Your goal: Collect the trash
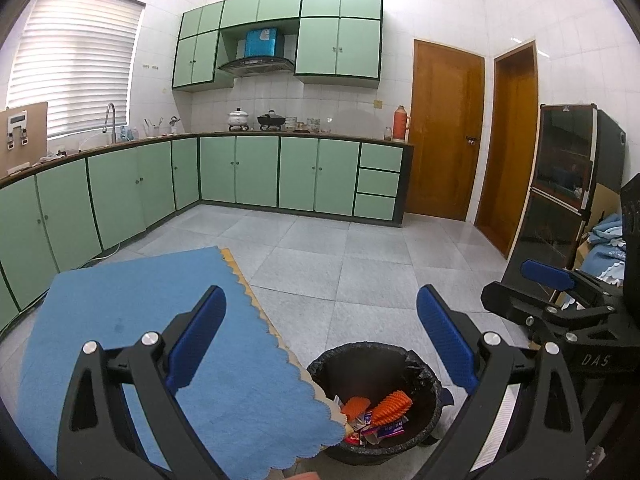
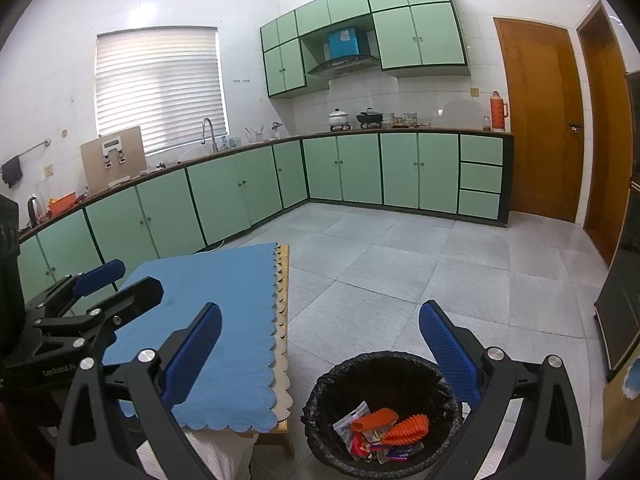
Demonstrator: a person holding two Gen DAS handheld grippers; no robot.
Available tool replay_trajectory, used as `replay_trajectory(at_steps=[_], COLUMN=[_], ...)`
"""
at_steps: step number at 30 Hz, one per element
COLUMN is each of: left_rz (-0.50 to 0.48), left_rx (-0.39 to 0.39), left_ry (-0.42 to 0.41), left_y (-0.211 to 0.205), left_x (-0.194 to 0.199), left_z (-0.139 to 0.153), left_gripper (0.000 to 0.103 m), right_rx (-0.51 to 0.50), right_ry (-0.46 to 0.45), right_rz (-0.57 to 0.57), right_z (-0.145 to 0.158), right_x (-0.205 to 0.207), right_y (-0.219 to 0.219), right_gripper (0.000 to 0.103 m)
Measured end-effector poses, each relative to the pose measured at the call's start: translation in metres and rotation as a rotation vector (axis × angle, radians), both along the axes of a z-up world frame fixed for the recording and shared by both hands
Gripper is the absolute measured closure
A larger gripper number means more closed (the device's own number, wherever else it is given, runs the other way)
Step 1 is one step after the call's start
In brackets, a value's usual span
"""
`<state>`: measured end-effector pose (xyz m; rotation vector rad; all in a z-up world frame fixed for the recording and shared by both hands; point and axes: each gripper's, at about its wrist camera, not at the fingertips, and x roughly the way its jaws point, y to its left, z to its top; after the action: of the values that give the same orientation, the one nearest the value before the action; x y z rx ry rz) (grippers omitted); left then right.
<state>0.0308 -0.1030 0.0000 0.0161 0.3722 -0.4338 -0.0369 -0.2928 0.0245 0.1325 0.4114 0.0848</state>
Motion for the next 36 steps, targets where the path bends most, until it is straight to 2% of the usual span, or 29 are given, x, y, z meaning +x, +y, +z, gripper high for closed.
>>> replay_trajectory(at_steps=[36], left_rz=[0.002], left_rx=[0.003], left_ry=[0.002], left_y=[0.0021], left_x=[-0.0009], left_z=[-0.0004], left_gripper=[0.010], right_rx=[0.016], right_ry=[0.005], right_rz=[0.005], right_z=[-0.0043], right_x=[0.0014], right_y=[0.0071], right_gripper=[0.006])
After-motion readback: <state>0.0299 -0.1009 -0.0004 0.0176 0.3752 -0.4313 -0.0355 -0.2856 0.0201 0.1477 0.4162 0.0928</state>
